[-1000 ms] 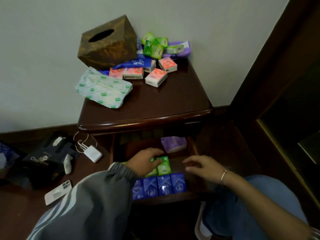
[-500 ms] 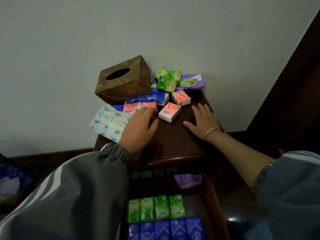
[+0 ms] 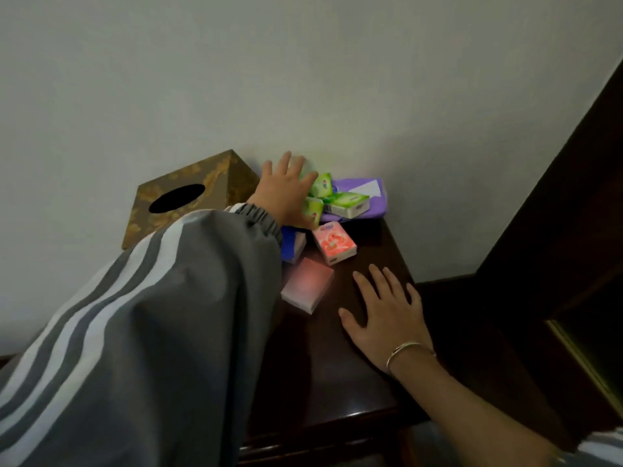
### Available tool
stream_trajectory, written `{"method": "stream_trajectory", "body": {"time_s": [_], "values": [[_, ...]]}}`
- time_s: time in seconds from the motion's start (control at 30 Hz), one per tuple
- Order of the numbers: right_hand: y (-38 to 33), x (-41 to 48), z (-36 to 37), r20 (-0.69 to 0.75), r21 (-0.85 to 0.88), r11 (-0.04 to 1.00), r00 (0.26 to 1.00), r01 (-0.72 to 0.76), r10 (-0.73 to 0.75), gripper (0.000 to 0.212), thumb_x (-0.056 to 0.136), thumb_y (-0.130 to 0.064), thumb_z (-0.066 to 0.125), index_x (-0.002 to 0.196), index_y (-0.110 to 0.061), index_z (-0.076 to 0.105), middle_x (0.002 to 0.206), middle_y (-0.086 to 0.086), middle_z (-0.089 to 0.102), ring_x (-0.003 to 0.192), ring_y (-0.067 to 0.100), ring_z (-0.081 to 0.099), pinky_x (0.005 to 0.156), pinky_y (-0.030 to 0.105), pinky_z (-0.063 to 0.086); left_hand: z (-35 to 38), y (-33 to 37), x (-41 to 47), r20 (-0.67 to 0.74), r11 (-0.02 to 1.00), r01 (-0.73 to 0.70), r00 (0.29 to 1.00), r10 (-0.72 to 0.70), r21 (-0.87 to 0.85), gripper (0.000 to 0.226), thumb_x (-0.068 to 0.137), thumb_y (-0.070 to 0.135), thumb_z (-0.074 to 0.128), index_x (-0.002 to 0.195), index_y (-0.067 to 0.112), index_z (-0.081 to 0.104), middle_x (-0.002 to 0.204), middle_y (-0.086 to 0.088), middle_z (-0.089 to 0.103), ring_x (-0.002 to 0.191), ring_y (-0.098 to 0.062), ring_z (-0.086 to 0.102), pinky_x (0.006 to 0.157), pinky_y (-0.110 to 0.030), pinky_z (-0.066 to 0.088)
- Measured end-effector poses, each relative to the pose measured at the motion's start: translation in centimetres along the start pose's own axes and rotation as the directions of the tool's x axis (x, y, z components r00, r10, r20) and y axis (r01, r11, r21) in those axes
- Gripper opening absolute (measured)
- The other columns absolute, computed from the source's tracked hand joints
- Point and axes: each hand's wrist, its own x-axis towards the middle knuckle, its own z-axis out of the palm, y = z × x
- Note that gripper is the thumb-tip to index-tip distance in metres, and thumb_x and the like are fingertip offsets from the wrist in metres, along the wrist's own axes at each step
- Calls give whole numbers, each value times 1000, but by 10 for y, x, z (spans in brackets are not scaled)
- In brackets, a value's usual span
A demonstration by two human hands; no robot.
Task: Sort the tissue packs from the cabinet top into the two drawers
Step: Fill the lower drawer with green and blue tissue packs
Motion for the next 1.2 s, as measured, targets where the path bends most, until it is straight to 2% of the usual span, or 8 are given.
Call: {"method": "stream_trajectory", "body": {"time_s": [0.2,0.37,0.5,0.57,0.73,0.93,1.07,1.2], "values": [[-1,1,2,-20,13,1000,1000,-12,12,74,79,-67,22,146,-37,18,158,-4,14,146,16,7,115,45,9,1,-5,19,-5,986,0,1000,0,167,106,57,82,61,131,9,42,131,-17,45,122,-35,41,104,-50,31],[-1,1,3,-38,15,1000,999,-20,20,74,77,-67,21,145,-37,22,157,-4,18,146,16,10,114,45,10,0,-3,13,-93,982,-40,994,58,182,92,60,79,63,118,8,53,121,-13,44,108,-31,47,90,-41,40],[-1,2,3,-37,16,1000,999,-21,21,73,78,-67,23,144,-37,23,157,-4,19,146,16,10,114,45,11,-15,2,-5,-161,996,-49,985,60,73,79,69,69,64,118,9,51,118,-12,44,105,-29,48,86,-39,42],[-1,3,3,-29,10,1000,999,-21,21,72,79,-66,25,144,-37,23,157,-4,18,146,16,10,114,45,11,-26,6,-23,-249,990,-23,968,-12,-136,72,72,63,67,116,10,50,116,-11,47,100,-26,51,82,-37,45],[-1,2,-1,-11,6,1000,1000,-26,26,69,82,-64,32,145,-36,25,157,-5,19,146,15,10,114,45,11,-33,30,-118,-382,690,34,813,-440,-723,53,69,63,68,88,21,44,79,8,47,68,-7,42,54,-17,30],[-2,3,-6,-1,7,999,999,-36,36,67,83,-63,37,144,-35,28,156,-4,22,145,16,14,114,45,14,31,68,-230,59,136,212,714,-698,-968,34,69,59,69,77,30,53,71,14,62,68,19,56,57,-1,38],[-1,3,-7,12,0,999,999,-46,46,65,85,-62,36,143,-33,31,155,-3,25,144,17,16,114,46,14,66,86,-244,100,103,230,727,-679,-968,32,75,48,72,84,21,58,78,6,64,73,-3,60,66,-22,43],[-1,4,-7,-16,62,997,998,-53,54,58,89,-57,38,138,-28,41,152,-1,32,143,17,21,115,45,16,83,89,-244,-13,176,152,721,-692,-973,31,79,49,68,88,22,58,79,7,60,75,-7,56,68,-19,39]]}}
